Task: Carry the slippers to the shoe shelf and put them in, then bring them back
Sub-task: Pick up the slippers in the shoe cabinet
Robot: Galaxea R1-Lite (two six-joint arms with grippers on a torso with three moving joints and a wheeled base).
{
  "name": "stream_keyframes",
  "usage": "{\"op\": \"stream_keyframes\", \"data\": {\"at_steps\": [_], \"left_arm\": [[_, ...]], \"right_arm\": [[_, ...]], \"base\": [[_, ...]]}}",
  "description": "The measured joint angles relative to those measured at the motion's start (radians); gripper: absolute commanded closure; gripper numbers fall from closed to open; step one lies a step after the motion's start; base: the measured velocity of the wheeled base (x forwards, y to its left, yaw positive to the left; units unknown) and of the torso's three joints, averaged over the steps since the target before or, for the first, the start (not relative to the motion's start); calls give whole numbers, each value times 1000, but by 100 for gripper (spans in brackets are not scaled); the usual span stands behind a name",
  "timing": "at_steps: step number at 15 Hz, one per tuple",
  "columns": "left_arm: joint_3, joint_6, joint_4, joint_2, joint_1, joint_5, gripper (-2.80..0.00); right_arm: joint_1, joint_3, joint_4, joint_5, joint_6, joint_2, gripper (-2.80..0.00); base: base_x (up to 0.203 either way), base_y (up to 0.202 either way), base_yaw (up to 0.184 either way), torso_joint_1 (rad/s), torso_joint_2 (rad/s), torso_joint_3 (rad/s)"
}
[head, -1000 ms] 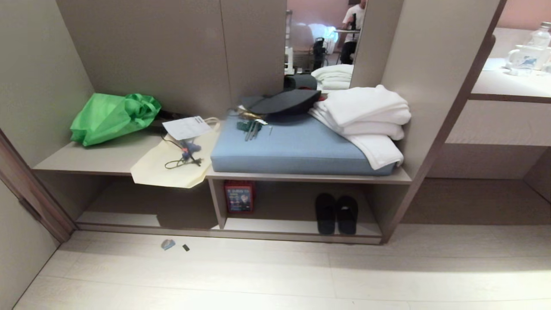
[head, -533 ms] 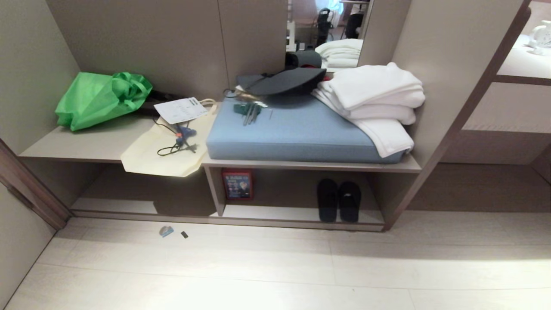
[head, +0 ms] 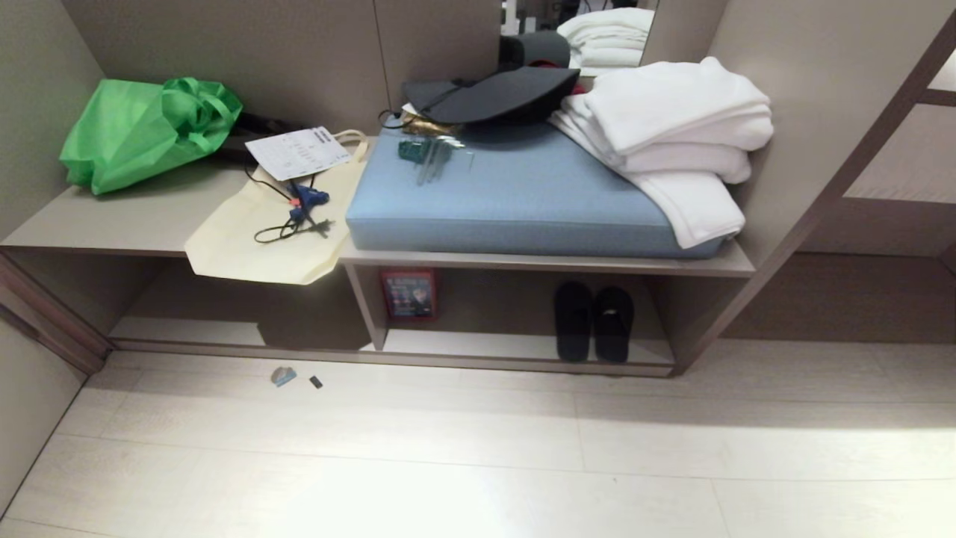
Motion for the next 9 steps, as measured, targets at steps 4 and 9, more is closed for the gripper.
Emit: {"op": "stream_keyframes", "data": {"at_steps": [4,9], "left_arm": [[0,0,0,0,0,1,0],[0,0,0,0,0,1,0]], "right_arm": [[0,0,0,0,0,0,0],[0,0,0,0,0,0,0]], "base": [[0,0,0,5,1,-194],[0,0,0,4,3,-196]]}}
